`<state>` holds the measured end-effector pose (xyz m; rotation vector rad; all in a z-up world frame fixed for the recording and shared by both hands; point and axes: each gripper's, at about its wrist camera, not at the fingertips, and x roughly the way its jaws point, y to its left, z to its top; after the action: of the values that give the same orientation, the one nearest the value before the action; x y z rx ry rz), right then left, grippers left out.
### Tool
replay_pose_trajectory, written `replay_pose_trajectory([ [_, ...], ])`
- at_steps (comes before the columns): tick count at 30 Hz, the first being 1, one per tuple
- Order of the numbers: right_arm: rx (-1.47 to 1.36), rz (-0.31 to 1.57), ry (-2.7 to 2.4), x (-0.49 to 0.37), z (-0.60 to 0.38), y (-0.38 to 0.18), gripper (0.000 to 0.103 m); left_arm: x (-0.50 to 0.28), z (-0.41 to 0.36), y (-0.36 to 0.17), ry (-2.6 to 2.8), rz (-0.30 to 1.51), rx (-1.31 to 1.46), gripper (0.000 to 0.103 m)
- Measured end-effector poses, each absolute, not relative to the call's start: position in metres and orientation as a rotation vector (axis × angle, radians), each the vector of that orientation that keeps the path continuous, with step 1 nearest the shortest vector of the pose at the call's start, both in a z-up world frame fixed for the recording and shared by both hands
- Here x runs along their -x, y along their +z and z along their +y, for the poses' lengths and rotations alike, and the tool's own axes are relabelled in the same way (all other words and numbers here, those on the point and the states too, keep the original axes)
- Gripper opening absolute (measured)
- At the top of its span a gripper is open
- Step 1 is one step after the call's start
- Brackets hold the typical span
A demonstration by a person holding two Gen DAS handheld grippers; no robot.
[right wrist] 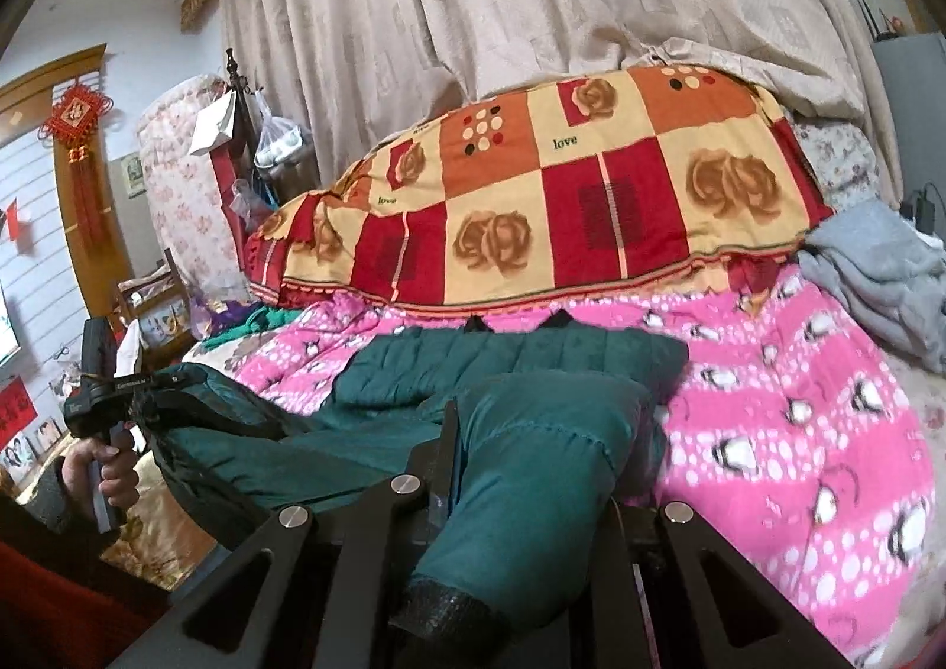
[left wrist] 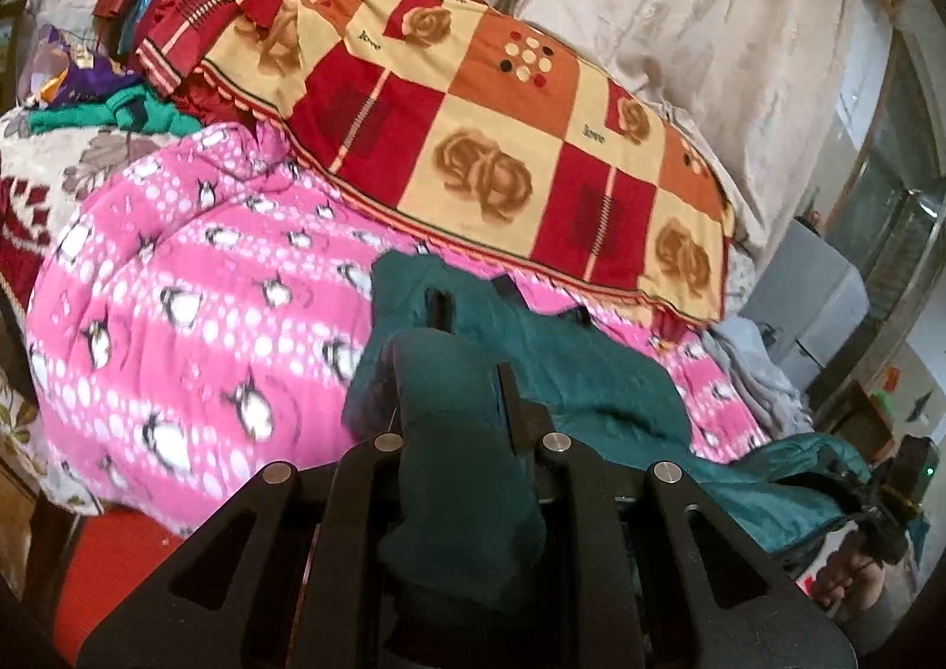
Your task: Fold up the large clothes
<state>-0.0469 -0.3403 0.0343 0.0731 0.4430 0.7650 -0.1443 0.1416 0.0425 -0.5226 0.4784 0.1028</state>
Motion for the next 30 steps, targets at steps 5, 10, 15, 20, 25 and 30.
replay_pose_trajectory([
  [5, -0.114, 0.427, 0.722, 0.002, -0.326, 0.046, 0.011, 0.1, 0.152, 0.055, 0.131, 0.444, 0.524, 0.013],
  [10, -0.137, 0.432, 0.67, -0.048, -0.318, 0.055, 0.011, 0.051, 0.167, 0.067, 0.151, 0.428, 0.534, 0.013],
  [15, -0.148, 0.48, 0.639, -0.102, -0.301, 0.047, 0.011, -0.009, 0.172, 0.05, 0.197, 0.487, 0.459, 0.013],
  [20, -0.134, 0.538, 0.589, -0.15, -0.281, 0.022, 0.011, -0.061, 0.187, 0.016, 0.228, 0.573, 0.486, 0.013],
  [25, -0.13, 0.604, 0.544, -0.196, -0.265, -0.003, 0.011, -0.107, 0.192, -0.012, 0.261, 0.642, 0.465, 0.013],
  [30, -0.125, 0.667, 0.515, -0.237, -0.249, -0.02, 0.011, -0.144, 0.196, -0.03, 0.296, 0.686, 0.396, 0.015],
])
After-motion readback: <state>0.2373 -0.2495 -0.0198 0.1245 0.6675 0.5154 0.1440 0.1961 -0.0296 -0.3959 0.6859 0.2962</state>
